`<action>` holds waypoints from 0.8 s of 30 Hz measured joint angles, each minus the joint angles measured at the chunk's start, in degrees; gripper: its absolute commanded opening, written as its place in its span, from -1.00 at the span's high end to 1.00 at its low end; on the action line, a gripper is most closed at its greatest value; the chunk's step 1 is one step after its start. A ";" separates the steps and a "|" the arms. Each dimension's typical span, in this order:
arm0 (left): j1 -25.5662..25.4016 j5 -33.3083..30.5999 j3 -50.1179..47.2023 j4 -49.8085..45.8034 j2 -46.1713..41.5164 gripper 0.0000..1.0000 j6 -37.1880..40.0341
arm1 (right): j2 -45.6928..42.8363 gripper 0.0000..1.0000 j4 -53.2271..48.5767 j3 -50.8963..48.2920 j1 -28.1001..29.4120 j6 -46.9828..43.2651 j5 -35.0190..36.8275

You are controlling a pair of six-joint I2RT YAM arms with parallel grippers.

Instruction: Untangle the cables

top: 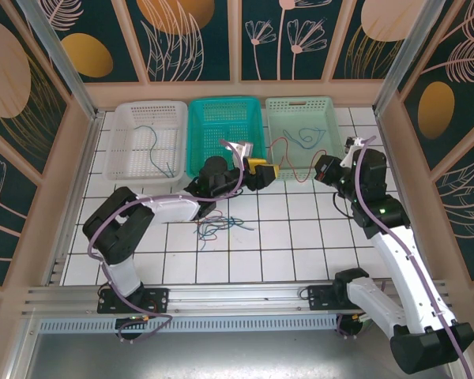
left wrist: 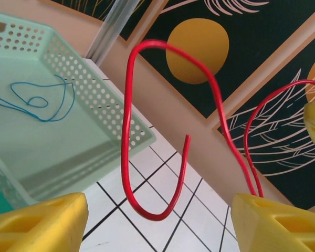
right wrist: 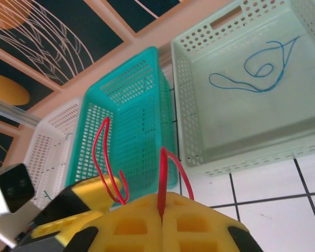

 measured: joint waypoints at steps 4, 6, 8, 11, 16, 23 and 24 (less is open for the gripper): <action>0.00 0.26 1.29 0.87 2.25 -0.27 -2.27 | -0.70 1.00 1.70 0.00 0.02 0.42 -1.88; 0.00 0.22 1.95 1.40 2.80 -0.19 -2.86 | -1.29 1.00 2.12 0.00 0.02 0.46 -2.51; 0.00 0.02 2.08 2.29 2.80 -0.15 -3.21 | -1.81 1.00 2.29 0.00 0.02 0.46 -2.93; 0.00 -0.70 2.12 3.67 2.80 -0.22 -3.50 | -2.36 1.00 2.38 0.00 0.02 0.46 -3.54; 0.00 -1.73 0.81 6.84 2.05 -0.33 -3.69 | -2.91 1.00 2.36 0.00 0.02 0.46 -3.45; 0.00 2.47 -2.69 13.73 1.38 -0.41 -5.25 | -2.62 1.00 2.34 0.00 0.00 0.48 -1.31; 0.00 3.34 -3.39 15.26 1.36 -0.44 -5.68 | -2.45 1.00 2.34 0.00 0.00 0.52 -1.05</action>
